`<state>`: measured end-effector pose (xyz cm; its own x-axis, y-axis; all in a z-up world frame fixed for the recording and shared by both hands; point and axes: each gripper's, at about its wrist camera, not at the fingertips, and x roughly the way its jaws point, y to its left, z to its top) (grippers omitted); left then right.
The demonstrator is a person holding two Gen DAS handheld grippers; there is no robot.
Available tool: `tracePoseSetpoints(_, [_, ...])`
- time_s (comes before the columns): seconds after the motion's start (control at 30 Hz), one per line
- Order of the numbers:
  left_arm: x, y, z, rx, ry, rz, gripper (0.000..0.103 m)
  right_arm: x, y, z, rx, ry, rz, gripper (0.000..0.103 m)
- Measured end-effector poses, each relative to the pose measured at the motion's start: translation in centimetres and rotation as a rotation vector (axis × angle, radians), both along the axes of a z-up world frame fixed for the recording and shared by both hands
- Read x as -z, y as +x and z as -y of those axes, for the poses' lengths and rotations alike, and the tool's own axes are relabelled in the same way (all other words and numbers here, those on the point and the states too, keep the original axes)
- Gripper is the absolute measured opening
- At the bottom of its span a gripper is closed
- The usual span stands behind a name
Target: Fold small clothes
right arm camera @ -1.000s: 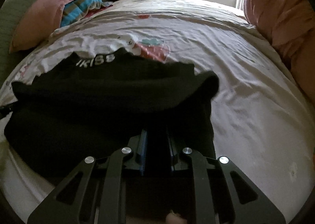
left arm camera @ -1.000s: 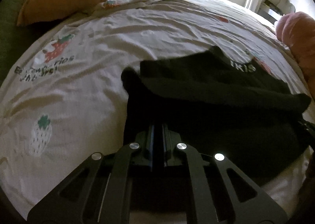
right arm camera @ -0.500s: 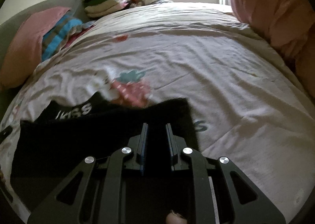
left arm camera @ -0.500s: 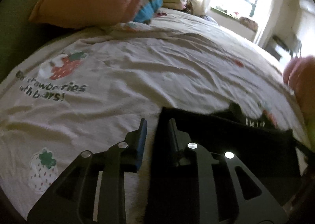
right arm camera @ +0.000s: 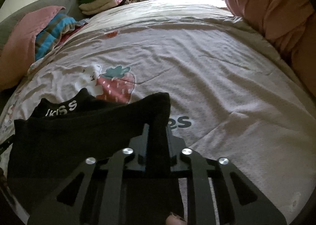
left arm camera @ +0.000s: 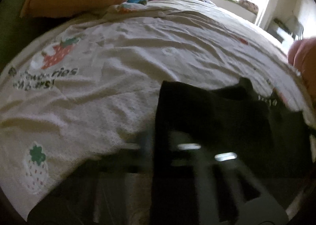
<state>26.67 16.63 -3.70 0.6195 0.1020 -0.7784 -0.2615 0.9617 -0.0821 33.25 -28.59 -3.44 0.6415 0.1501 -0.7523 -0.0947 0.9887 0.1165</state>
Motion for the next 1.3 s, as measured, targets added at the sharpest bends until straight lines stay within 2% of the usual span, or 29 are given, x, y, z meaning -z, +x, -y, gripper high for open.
tracePoseSetpoints(0.1, [-0.9, -0.1, 0.2, -0.005, 0.063, 0.026, 0.000, -1.1, -0.8, 0.7, 0.027, 0.034, 0.052, 0.007])
tracePoseSetpoints(0.2, [-2.9, -0.6, -0.7, -0.036, 0.058, 0.104, 0.000, -2.5, -1.2, 2.1, 0.059, 0.090, 0.104, 0.006])
tracePoseSetpoints(0.3, [-4.3, -0.3, -1.2, -0.042, 0.058, 0.153, 0.000, -2.5, -0.8, 2.7, 0.083, 0.112, 0.103, 0.006])
tracePoseSetpoints(0.4, [-3.6, 0.3, -1.8, -0.033, 0.018, 0.133, 0.000, -1.3, -0.2, 2.4, 0.098, 0.077, 0.065, 0.006])
tracePoseSetpoints(0.47, [-2.4, 0.4, -2.2, -0.023, -0.051, 0.099, 0.000, 0.2, 0.2, 2.2, 0.114, 0.038, 0.008, 0.007])
tracePoseSetpoints(0.5, [-2.2, 0.3, -2.3, -0.030, -0.061, 0.090, 0.000, 0.7, 0.3, 2.0, 0.119, 0.031, -0.006, 0.007])
tracePoseSetpoints(0.57, [-1.8, 0.3, -2.8, -0.030, -0.107, 0.073, 0.001, 1.5, 0.4, 1.9, 0.130, 0.007, -0.030, 0.013])
tracePoseSetpoints(0.63, [-1.7, -0.1, -2.8, -0.032, -0.127, 0.073, 0.005, 1.3, 0.0, 2.0, 0.137, 0.002, -0.022, 0.019])
tracePoseSetpoints(0.67, [-1.7, -0.3, -2.7, -0.030, -0.126, 0.071, 0.010, 1.3, -0.2, 2.1, 0.140, -0.003, -0.021, 0.025])
tracePoseSetpoints(0.7, [-1.7, -0.4, -2.5, -0.027, -0.120, 0.069, 0.016, 1.2, -0.4, 2.1, 0.143, -0.008, -0.020, 0.028])
tracePoseSetpoints(0.83, [-2.3, -1.4, -1.5, -0.002, -0.110, 0.070, 0.031, 0.0, -2.3, 2.6, 0.137, -0.011, 0.024, 0.041])
tracePoseSetpoints(0.9, [-2.8, -1.9, -0.9, 0.007, -0.104, 0.074, 0.038, -0.9, -3.7, 2.5, 0.112, 0.008, 0.056, 0.042])
tracePoseSetpoints(0.97, [-3.4, -2.6, 0.1, 0.027, -0.097, 0.082, 0.049, -1.8, -5.0, 2.0, 0.077, 0.015, 0.080, 0.043])
tracePoseSetpoints(1.0, [-3.6, -2.8, 0.4, 0.034, -0.095, 0.082, 0.051, -2.2, -5.6, 1.6, 0.054, 0.015, 0.091, 0.043])
tracePoseSetpoints(1.1, [-4.2, -3.6, 2.0, 0.074, -0.091, 0.086, 0.065, -3.0, -7.4, 0.1, -0.033, 0.014, 0.110, 0.047])
tracePoseSetpoints(1.2, [-4.7, -4.3, 3.9, 0.113, -0.082, 0.087, 0.071, -2.9, -8.7, -1.5, -0.126, 0.001, 0.088, 0.048])
tracePoseSetpoints(1.3, [-4.3, -4.7, 5.8, 0.155, -0.109, 0.069, 0.076, -2.2, -9.9, -3.0, -0.195, -0.026, 0.049, 0.048])
